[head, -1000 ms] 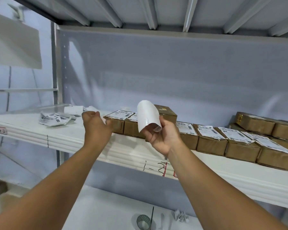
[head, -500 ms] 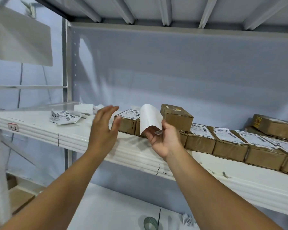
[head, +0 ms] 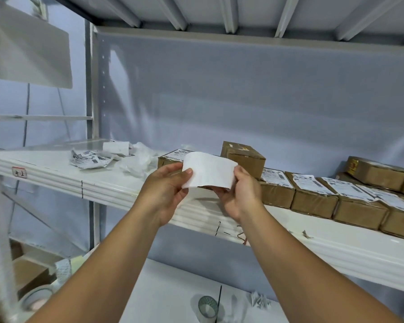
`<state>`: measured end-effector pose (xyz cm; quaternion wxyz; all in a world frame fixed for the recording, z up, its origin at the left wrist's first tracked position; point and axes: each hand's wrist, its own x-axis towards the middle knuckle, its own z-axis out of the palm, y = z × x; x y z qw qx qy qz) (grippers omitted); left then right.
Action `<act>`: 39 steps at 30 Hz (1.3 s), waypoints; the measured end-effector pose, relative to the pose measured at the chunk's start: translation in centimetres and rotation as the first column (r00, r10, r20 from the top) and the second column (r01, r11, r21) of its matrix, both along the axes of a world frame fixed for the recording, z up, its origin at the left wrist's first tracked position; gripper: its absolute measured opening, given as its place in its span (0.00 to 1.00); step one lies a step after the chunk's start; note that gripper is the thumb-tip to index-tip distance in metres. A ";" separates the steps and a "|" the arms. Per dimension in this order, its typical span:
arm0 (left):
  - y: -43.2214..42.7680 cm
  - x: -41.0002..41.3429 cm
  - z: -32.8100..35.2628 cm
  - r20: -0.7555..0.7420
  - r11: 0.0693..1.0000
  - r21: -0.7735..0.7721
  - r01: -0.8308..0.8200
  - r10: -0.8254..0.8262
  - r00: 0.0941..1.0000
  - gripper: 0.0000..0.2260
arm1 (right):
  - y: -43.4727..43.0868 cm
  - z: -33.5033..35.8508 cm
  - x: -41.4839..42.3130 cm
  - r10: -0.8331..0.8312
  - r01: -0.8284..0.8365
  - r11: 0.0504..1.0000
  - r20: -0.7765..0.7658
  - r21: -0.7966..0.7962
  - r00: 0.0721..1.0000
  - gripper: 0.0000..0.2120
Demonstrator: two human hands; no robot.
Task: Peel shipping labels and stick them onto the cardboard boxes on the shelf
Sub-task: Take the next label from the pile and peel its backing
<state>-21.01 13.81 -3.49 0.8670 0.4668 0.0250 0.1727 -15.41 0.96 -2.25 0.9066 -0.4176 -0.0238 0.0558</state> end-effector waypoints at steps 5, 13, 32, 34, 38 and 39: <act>-1.6 -0.5 -0.4 0.102 0.966 0.190 -0.176 0.159 0.982 0.09 | -2.5 -0.3 0.4 -0.257 0.382 0.837 0.335 -0.392 0.906 0.09; -4.8 -0.5 -1.0 0.187 0.829 0.515 -0.217 0.138 0.973 0.13 | -6.8 0.5 0.1 -0.260 0.490 0.709 0.458 -0.507 0.850 0.19; -11.1 1.8 -1.7 0.033 0.579 0.796 -0.178 0.252 0.967 0.16 | -14.3 -0.8 -0.8 -0.187 0.247 0.823 0.166 -0.511 0.968 0.14; -11.3 2.0 -2.0 0.074 0.455 0.867 -0.203 0.285 0.956 0.15 | -15.0 -1.0 -0.3 -0.176 0.232 0.820 0.157 -0.523 0.972 0.09; -11.3 2.4 -3.4 0.163 0.157 0.967 -0.202 0.233 0.959 0.13 | -15.9 -1.6 1.0 -0.244 0.339 0.652 0.236 -0.678 0.941 0.06; -11.2 2.5 -3.7 0.177 0.137 0.969 -0.207 0.203 0.963 0.12 | -16.0 -1.8 1.2 -0.249 0.386 0.572 0.295 -0.724 0.923 0.07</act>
